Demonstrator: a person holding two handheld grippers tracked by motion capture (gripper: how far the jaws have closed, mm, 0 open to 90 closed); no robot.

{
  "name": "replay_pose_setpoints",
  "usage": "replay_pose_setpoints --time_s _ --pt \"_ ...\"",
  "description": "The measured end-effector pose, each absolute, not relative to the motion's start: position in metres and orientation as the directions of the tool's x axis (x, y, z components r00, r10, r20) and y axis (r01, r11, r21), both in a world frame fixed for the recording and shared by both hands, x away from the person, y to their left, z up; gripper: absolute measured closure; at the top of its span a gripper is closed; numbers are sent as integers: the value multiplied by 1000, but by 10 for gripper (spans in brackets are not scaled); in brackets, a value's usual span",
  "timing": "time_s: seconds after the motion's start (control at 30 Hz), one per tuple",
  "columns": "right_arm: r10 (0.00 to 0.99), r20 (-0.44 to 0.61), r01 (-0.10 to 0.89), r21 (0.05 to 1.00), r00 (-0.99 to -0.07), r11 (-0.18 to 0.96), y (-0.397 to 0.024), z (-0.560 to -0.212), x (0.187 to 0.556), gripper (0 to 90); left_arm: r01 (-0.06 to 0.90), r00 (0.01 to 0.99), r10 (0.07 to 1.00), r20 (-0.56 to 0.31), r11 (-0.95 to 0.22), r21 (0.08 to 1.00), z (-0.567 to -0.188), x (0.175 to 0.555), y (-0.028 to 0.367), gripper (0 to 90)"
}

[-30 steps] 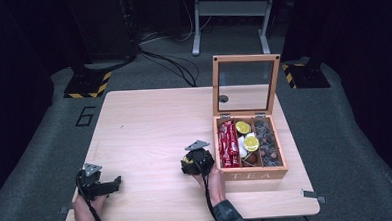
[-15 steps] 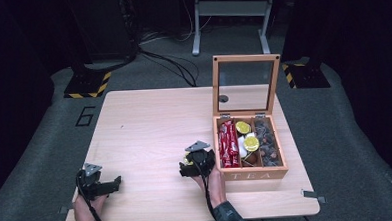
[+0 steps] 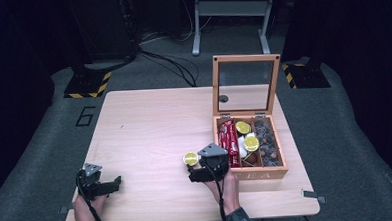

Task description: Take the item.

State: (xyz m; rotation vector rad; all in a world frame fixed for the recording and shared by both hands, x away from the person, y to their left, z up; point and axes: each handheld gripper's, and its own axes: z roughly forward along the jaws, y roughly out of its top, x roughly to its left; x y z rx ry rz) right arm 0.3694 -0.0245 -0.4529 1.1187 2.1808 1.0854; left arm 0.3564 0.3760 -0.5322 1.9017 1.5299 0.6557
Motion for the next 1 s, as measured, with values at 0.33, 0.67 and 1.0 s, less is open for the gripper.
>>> replay_pose_setpoints --time_s 0.33,0.67,1.0 --pt "864 -37 454 839 -502 300 -71 -438 349 9 678 212 977 5 -151 719 -532 356 376 7" --pt "905 -49 441 861 -423 253 -122 -427 330 0 678 212 977 6 -151 719 -532 356 376 7" --pt "938 -67 445 867 -341 224 -172 -433 308 0 678 212 977 5 -151 719 -532 356 376 7"
